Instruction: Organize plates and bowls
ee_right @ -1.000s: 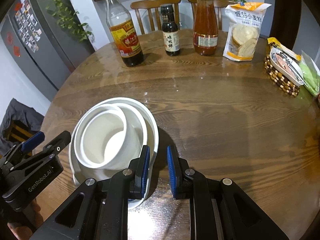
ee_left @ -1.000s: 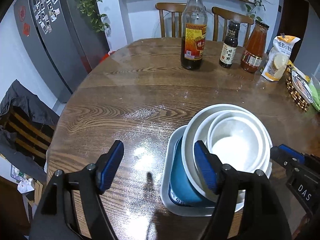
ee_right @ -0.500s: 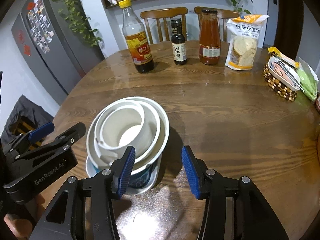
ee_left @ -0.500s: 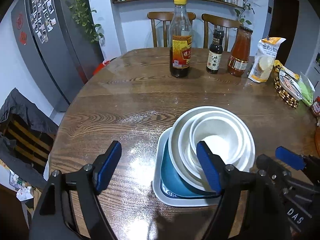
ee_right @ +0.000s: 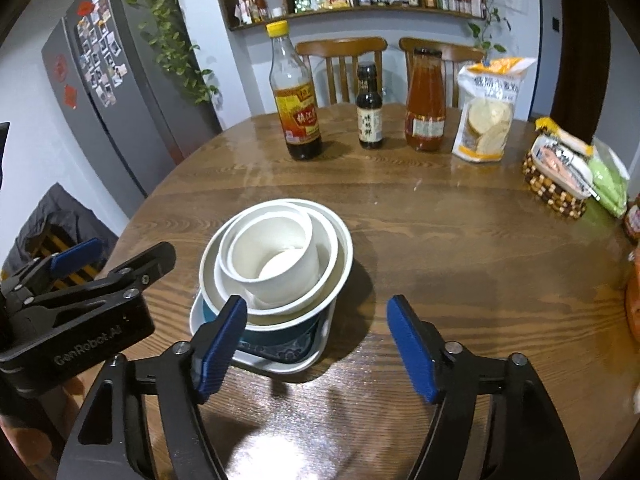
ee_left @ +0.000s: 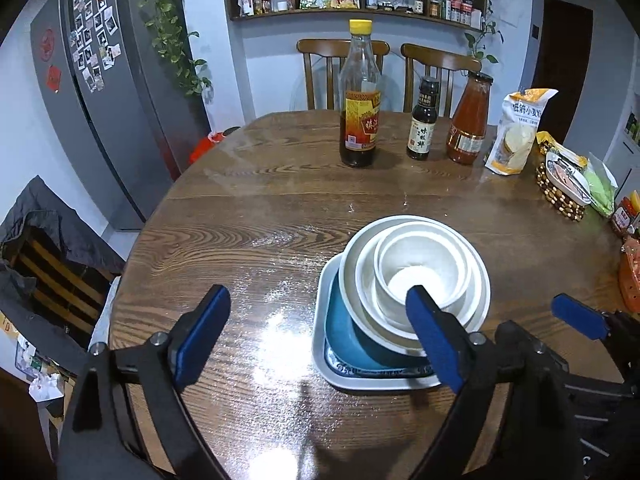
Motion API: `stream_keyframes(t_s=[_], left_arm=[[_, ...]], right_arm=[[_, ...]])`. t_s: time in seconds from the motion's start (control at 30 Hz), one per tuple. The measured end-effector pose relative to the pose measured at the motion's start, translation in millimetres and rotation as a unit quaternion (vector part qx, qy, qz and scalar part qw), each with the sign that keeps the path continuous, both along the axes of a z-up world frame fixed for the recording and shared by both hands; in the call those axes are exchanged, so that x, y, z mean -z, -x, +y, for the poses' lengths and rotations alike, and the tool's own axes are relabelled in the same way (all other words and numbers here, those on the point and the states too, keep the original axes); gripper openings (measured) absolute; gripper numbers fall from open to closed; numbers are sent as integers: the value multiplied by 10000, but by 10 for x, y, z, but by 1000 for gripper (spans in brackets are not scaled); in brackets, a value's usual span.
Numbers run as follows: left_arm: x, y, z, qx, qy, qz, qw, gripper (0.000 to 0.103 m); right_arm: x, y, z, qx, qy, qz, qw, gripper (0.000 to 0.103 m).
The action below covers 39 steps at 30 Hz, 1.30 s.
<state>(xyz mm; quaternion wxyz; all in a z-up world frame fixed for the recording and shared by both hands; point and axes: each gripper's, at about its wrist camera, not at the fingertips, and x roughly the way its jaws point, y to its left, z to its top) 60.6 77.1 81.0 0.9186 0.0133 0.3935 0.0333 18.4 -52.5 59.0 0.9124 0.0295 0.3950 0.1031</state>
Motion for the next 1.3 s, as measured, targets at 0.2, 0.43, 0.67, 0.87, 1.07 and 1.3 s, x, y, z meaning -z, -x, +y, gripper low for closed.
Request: stream_keyframes(t_s=[0.2, 0.43, 0.67, 0.87, 1.07, 1.3], left_arm=[[-52, 104, 63, -113, -24, -85, 9999, 102], [-73, 170, 153, -247, 32, -6, 9997, 102], [-75, 203, 172, -237, -7, 42, 9997, 102], [-118, 269, 168, -184, -110, -35, 9998, 102], [-147, 296, 172, -199, -127, -55, 9997, 102], [-139, 321, 176, -193, -177, -60, 9996, 102]], right_arm=[[-21, 92, 15, 40, 202, -101, 9997, 94], [-74, 223, 59, 83, 435, -335, 9985, 102], [-57, 245, 61, 188, 531, -300, 9980, 102], [-35, 254, 68, 244, 563, -243, 9978, 102], [-29, 246, 80, 282, 590, -208, 9976, 102], [-30, 239, 87, 305, 601, -227, 9975, 102]])
